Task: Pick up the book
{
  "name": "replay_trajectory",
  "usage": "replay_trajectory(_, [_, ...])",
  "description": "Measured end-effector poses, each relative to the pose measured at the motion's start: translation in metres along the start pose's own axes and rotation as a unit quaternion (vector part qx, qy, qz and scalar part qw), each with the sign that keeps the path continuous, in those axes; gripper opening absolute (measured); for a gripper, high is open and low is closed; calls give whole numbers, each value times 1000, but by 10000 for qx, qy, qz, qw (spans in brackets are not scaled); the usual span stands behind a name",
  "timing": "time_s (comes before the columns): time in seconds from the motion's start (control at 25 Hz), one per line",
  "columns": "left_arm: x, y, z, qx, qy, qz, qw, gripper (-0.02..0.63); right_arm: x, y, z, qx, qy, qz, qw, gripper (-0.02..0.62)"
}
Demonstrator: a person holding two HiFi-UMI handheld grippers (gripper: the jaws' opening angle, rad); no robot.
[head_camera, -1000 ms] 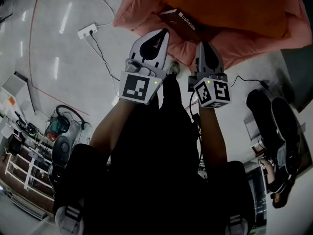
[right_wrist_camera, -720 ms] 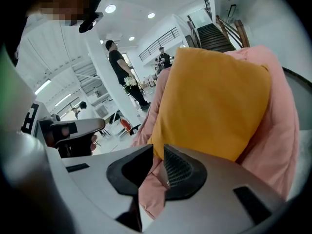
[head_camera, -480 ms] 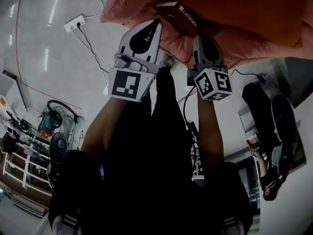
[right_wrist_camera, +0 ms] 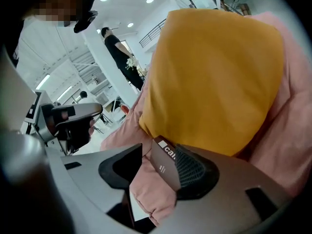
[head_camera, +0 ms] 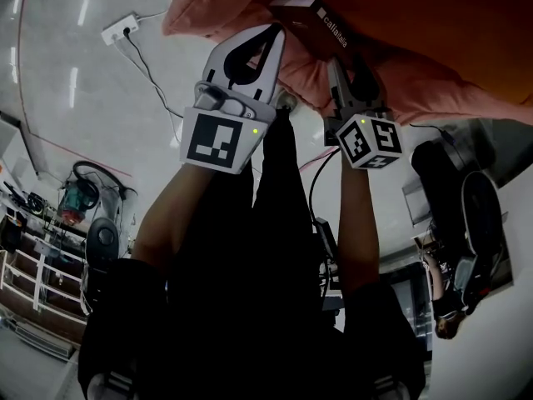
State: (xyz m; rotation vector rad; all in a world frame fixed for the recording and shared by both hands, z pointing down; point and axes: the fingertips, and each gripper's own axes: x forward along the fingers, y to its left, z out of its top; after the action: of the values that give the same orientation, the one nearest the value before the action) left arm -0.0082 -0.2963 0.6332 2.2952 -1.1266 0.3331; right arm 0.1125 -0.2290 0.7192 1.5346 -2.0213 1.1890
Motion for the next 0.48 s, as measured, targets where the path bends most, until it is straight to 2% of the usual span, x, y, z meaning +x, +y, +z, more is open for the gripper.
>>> replay_trajectory(0.48, [19,-1,-34,-95,208,-157,9996,8,31,-32,-30,-565,648,102,9962,213])
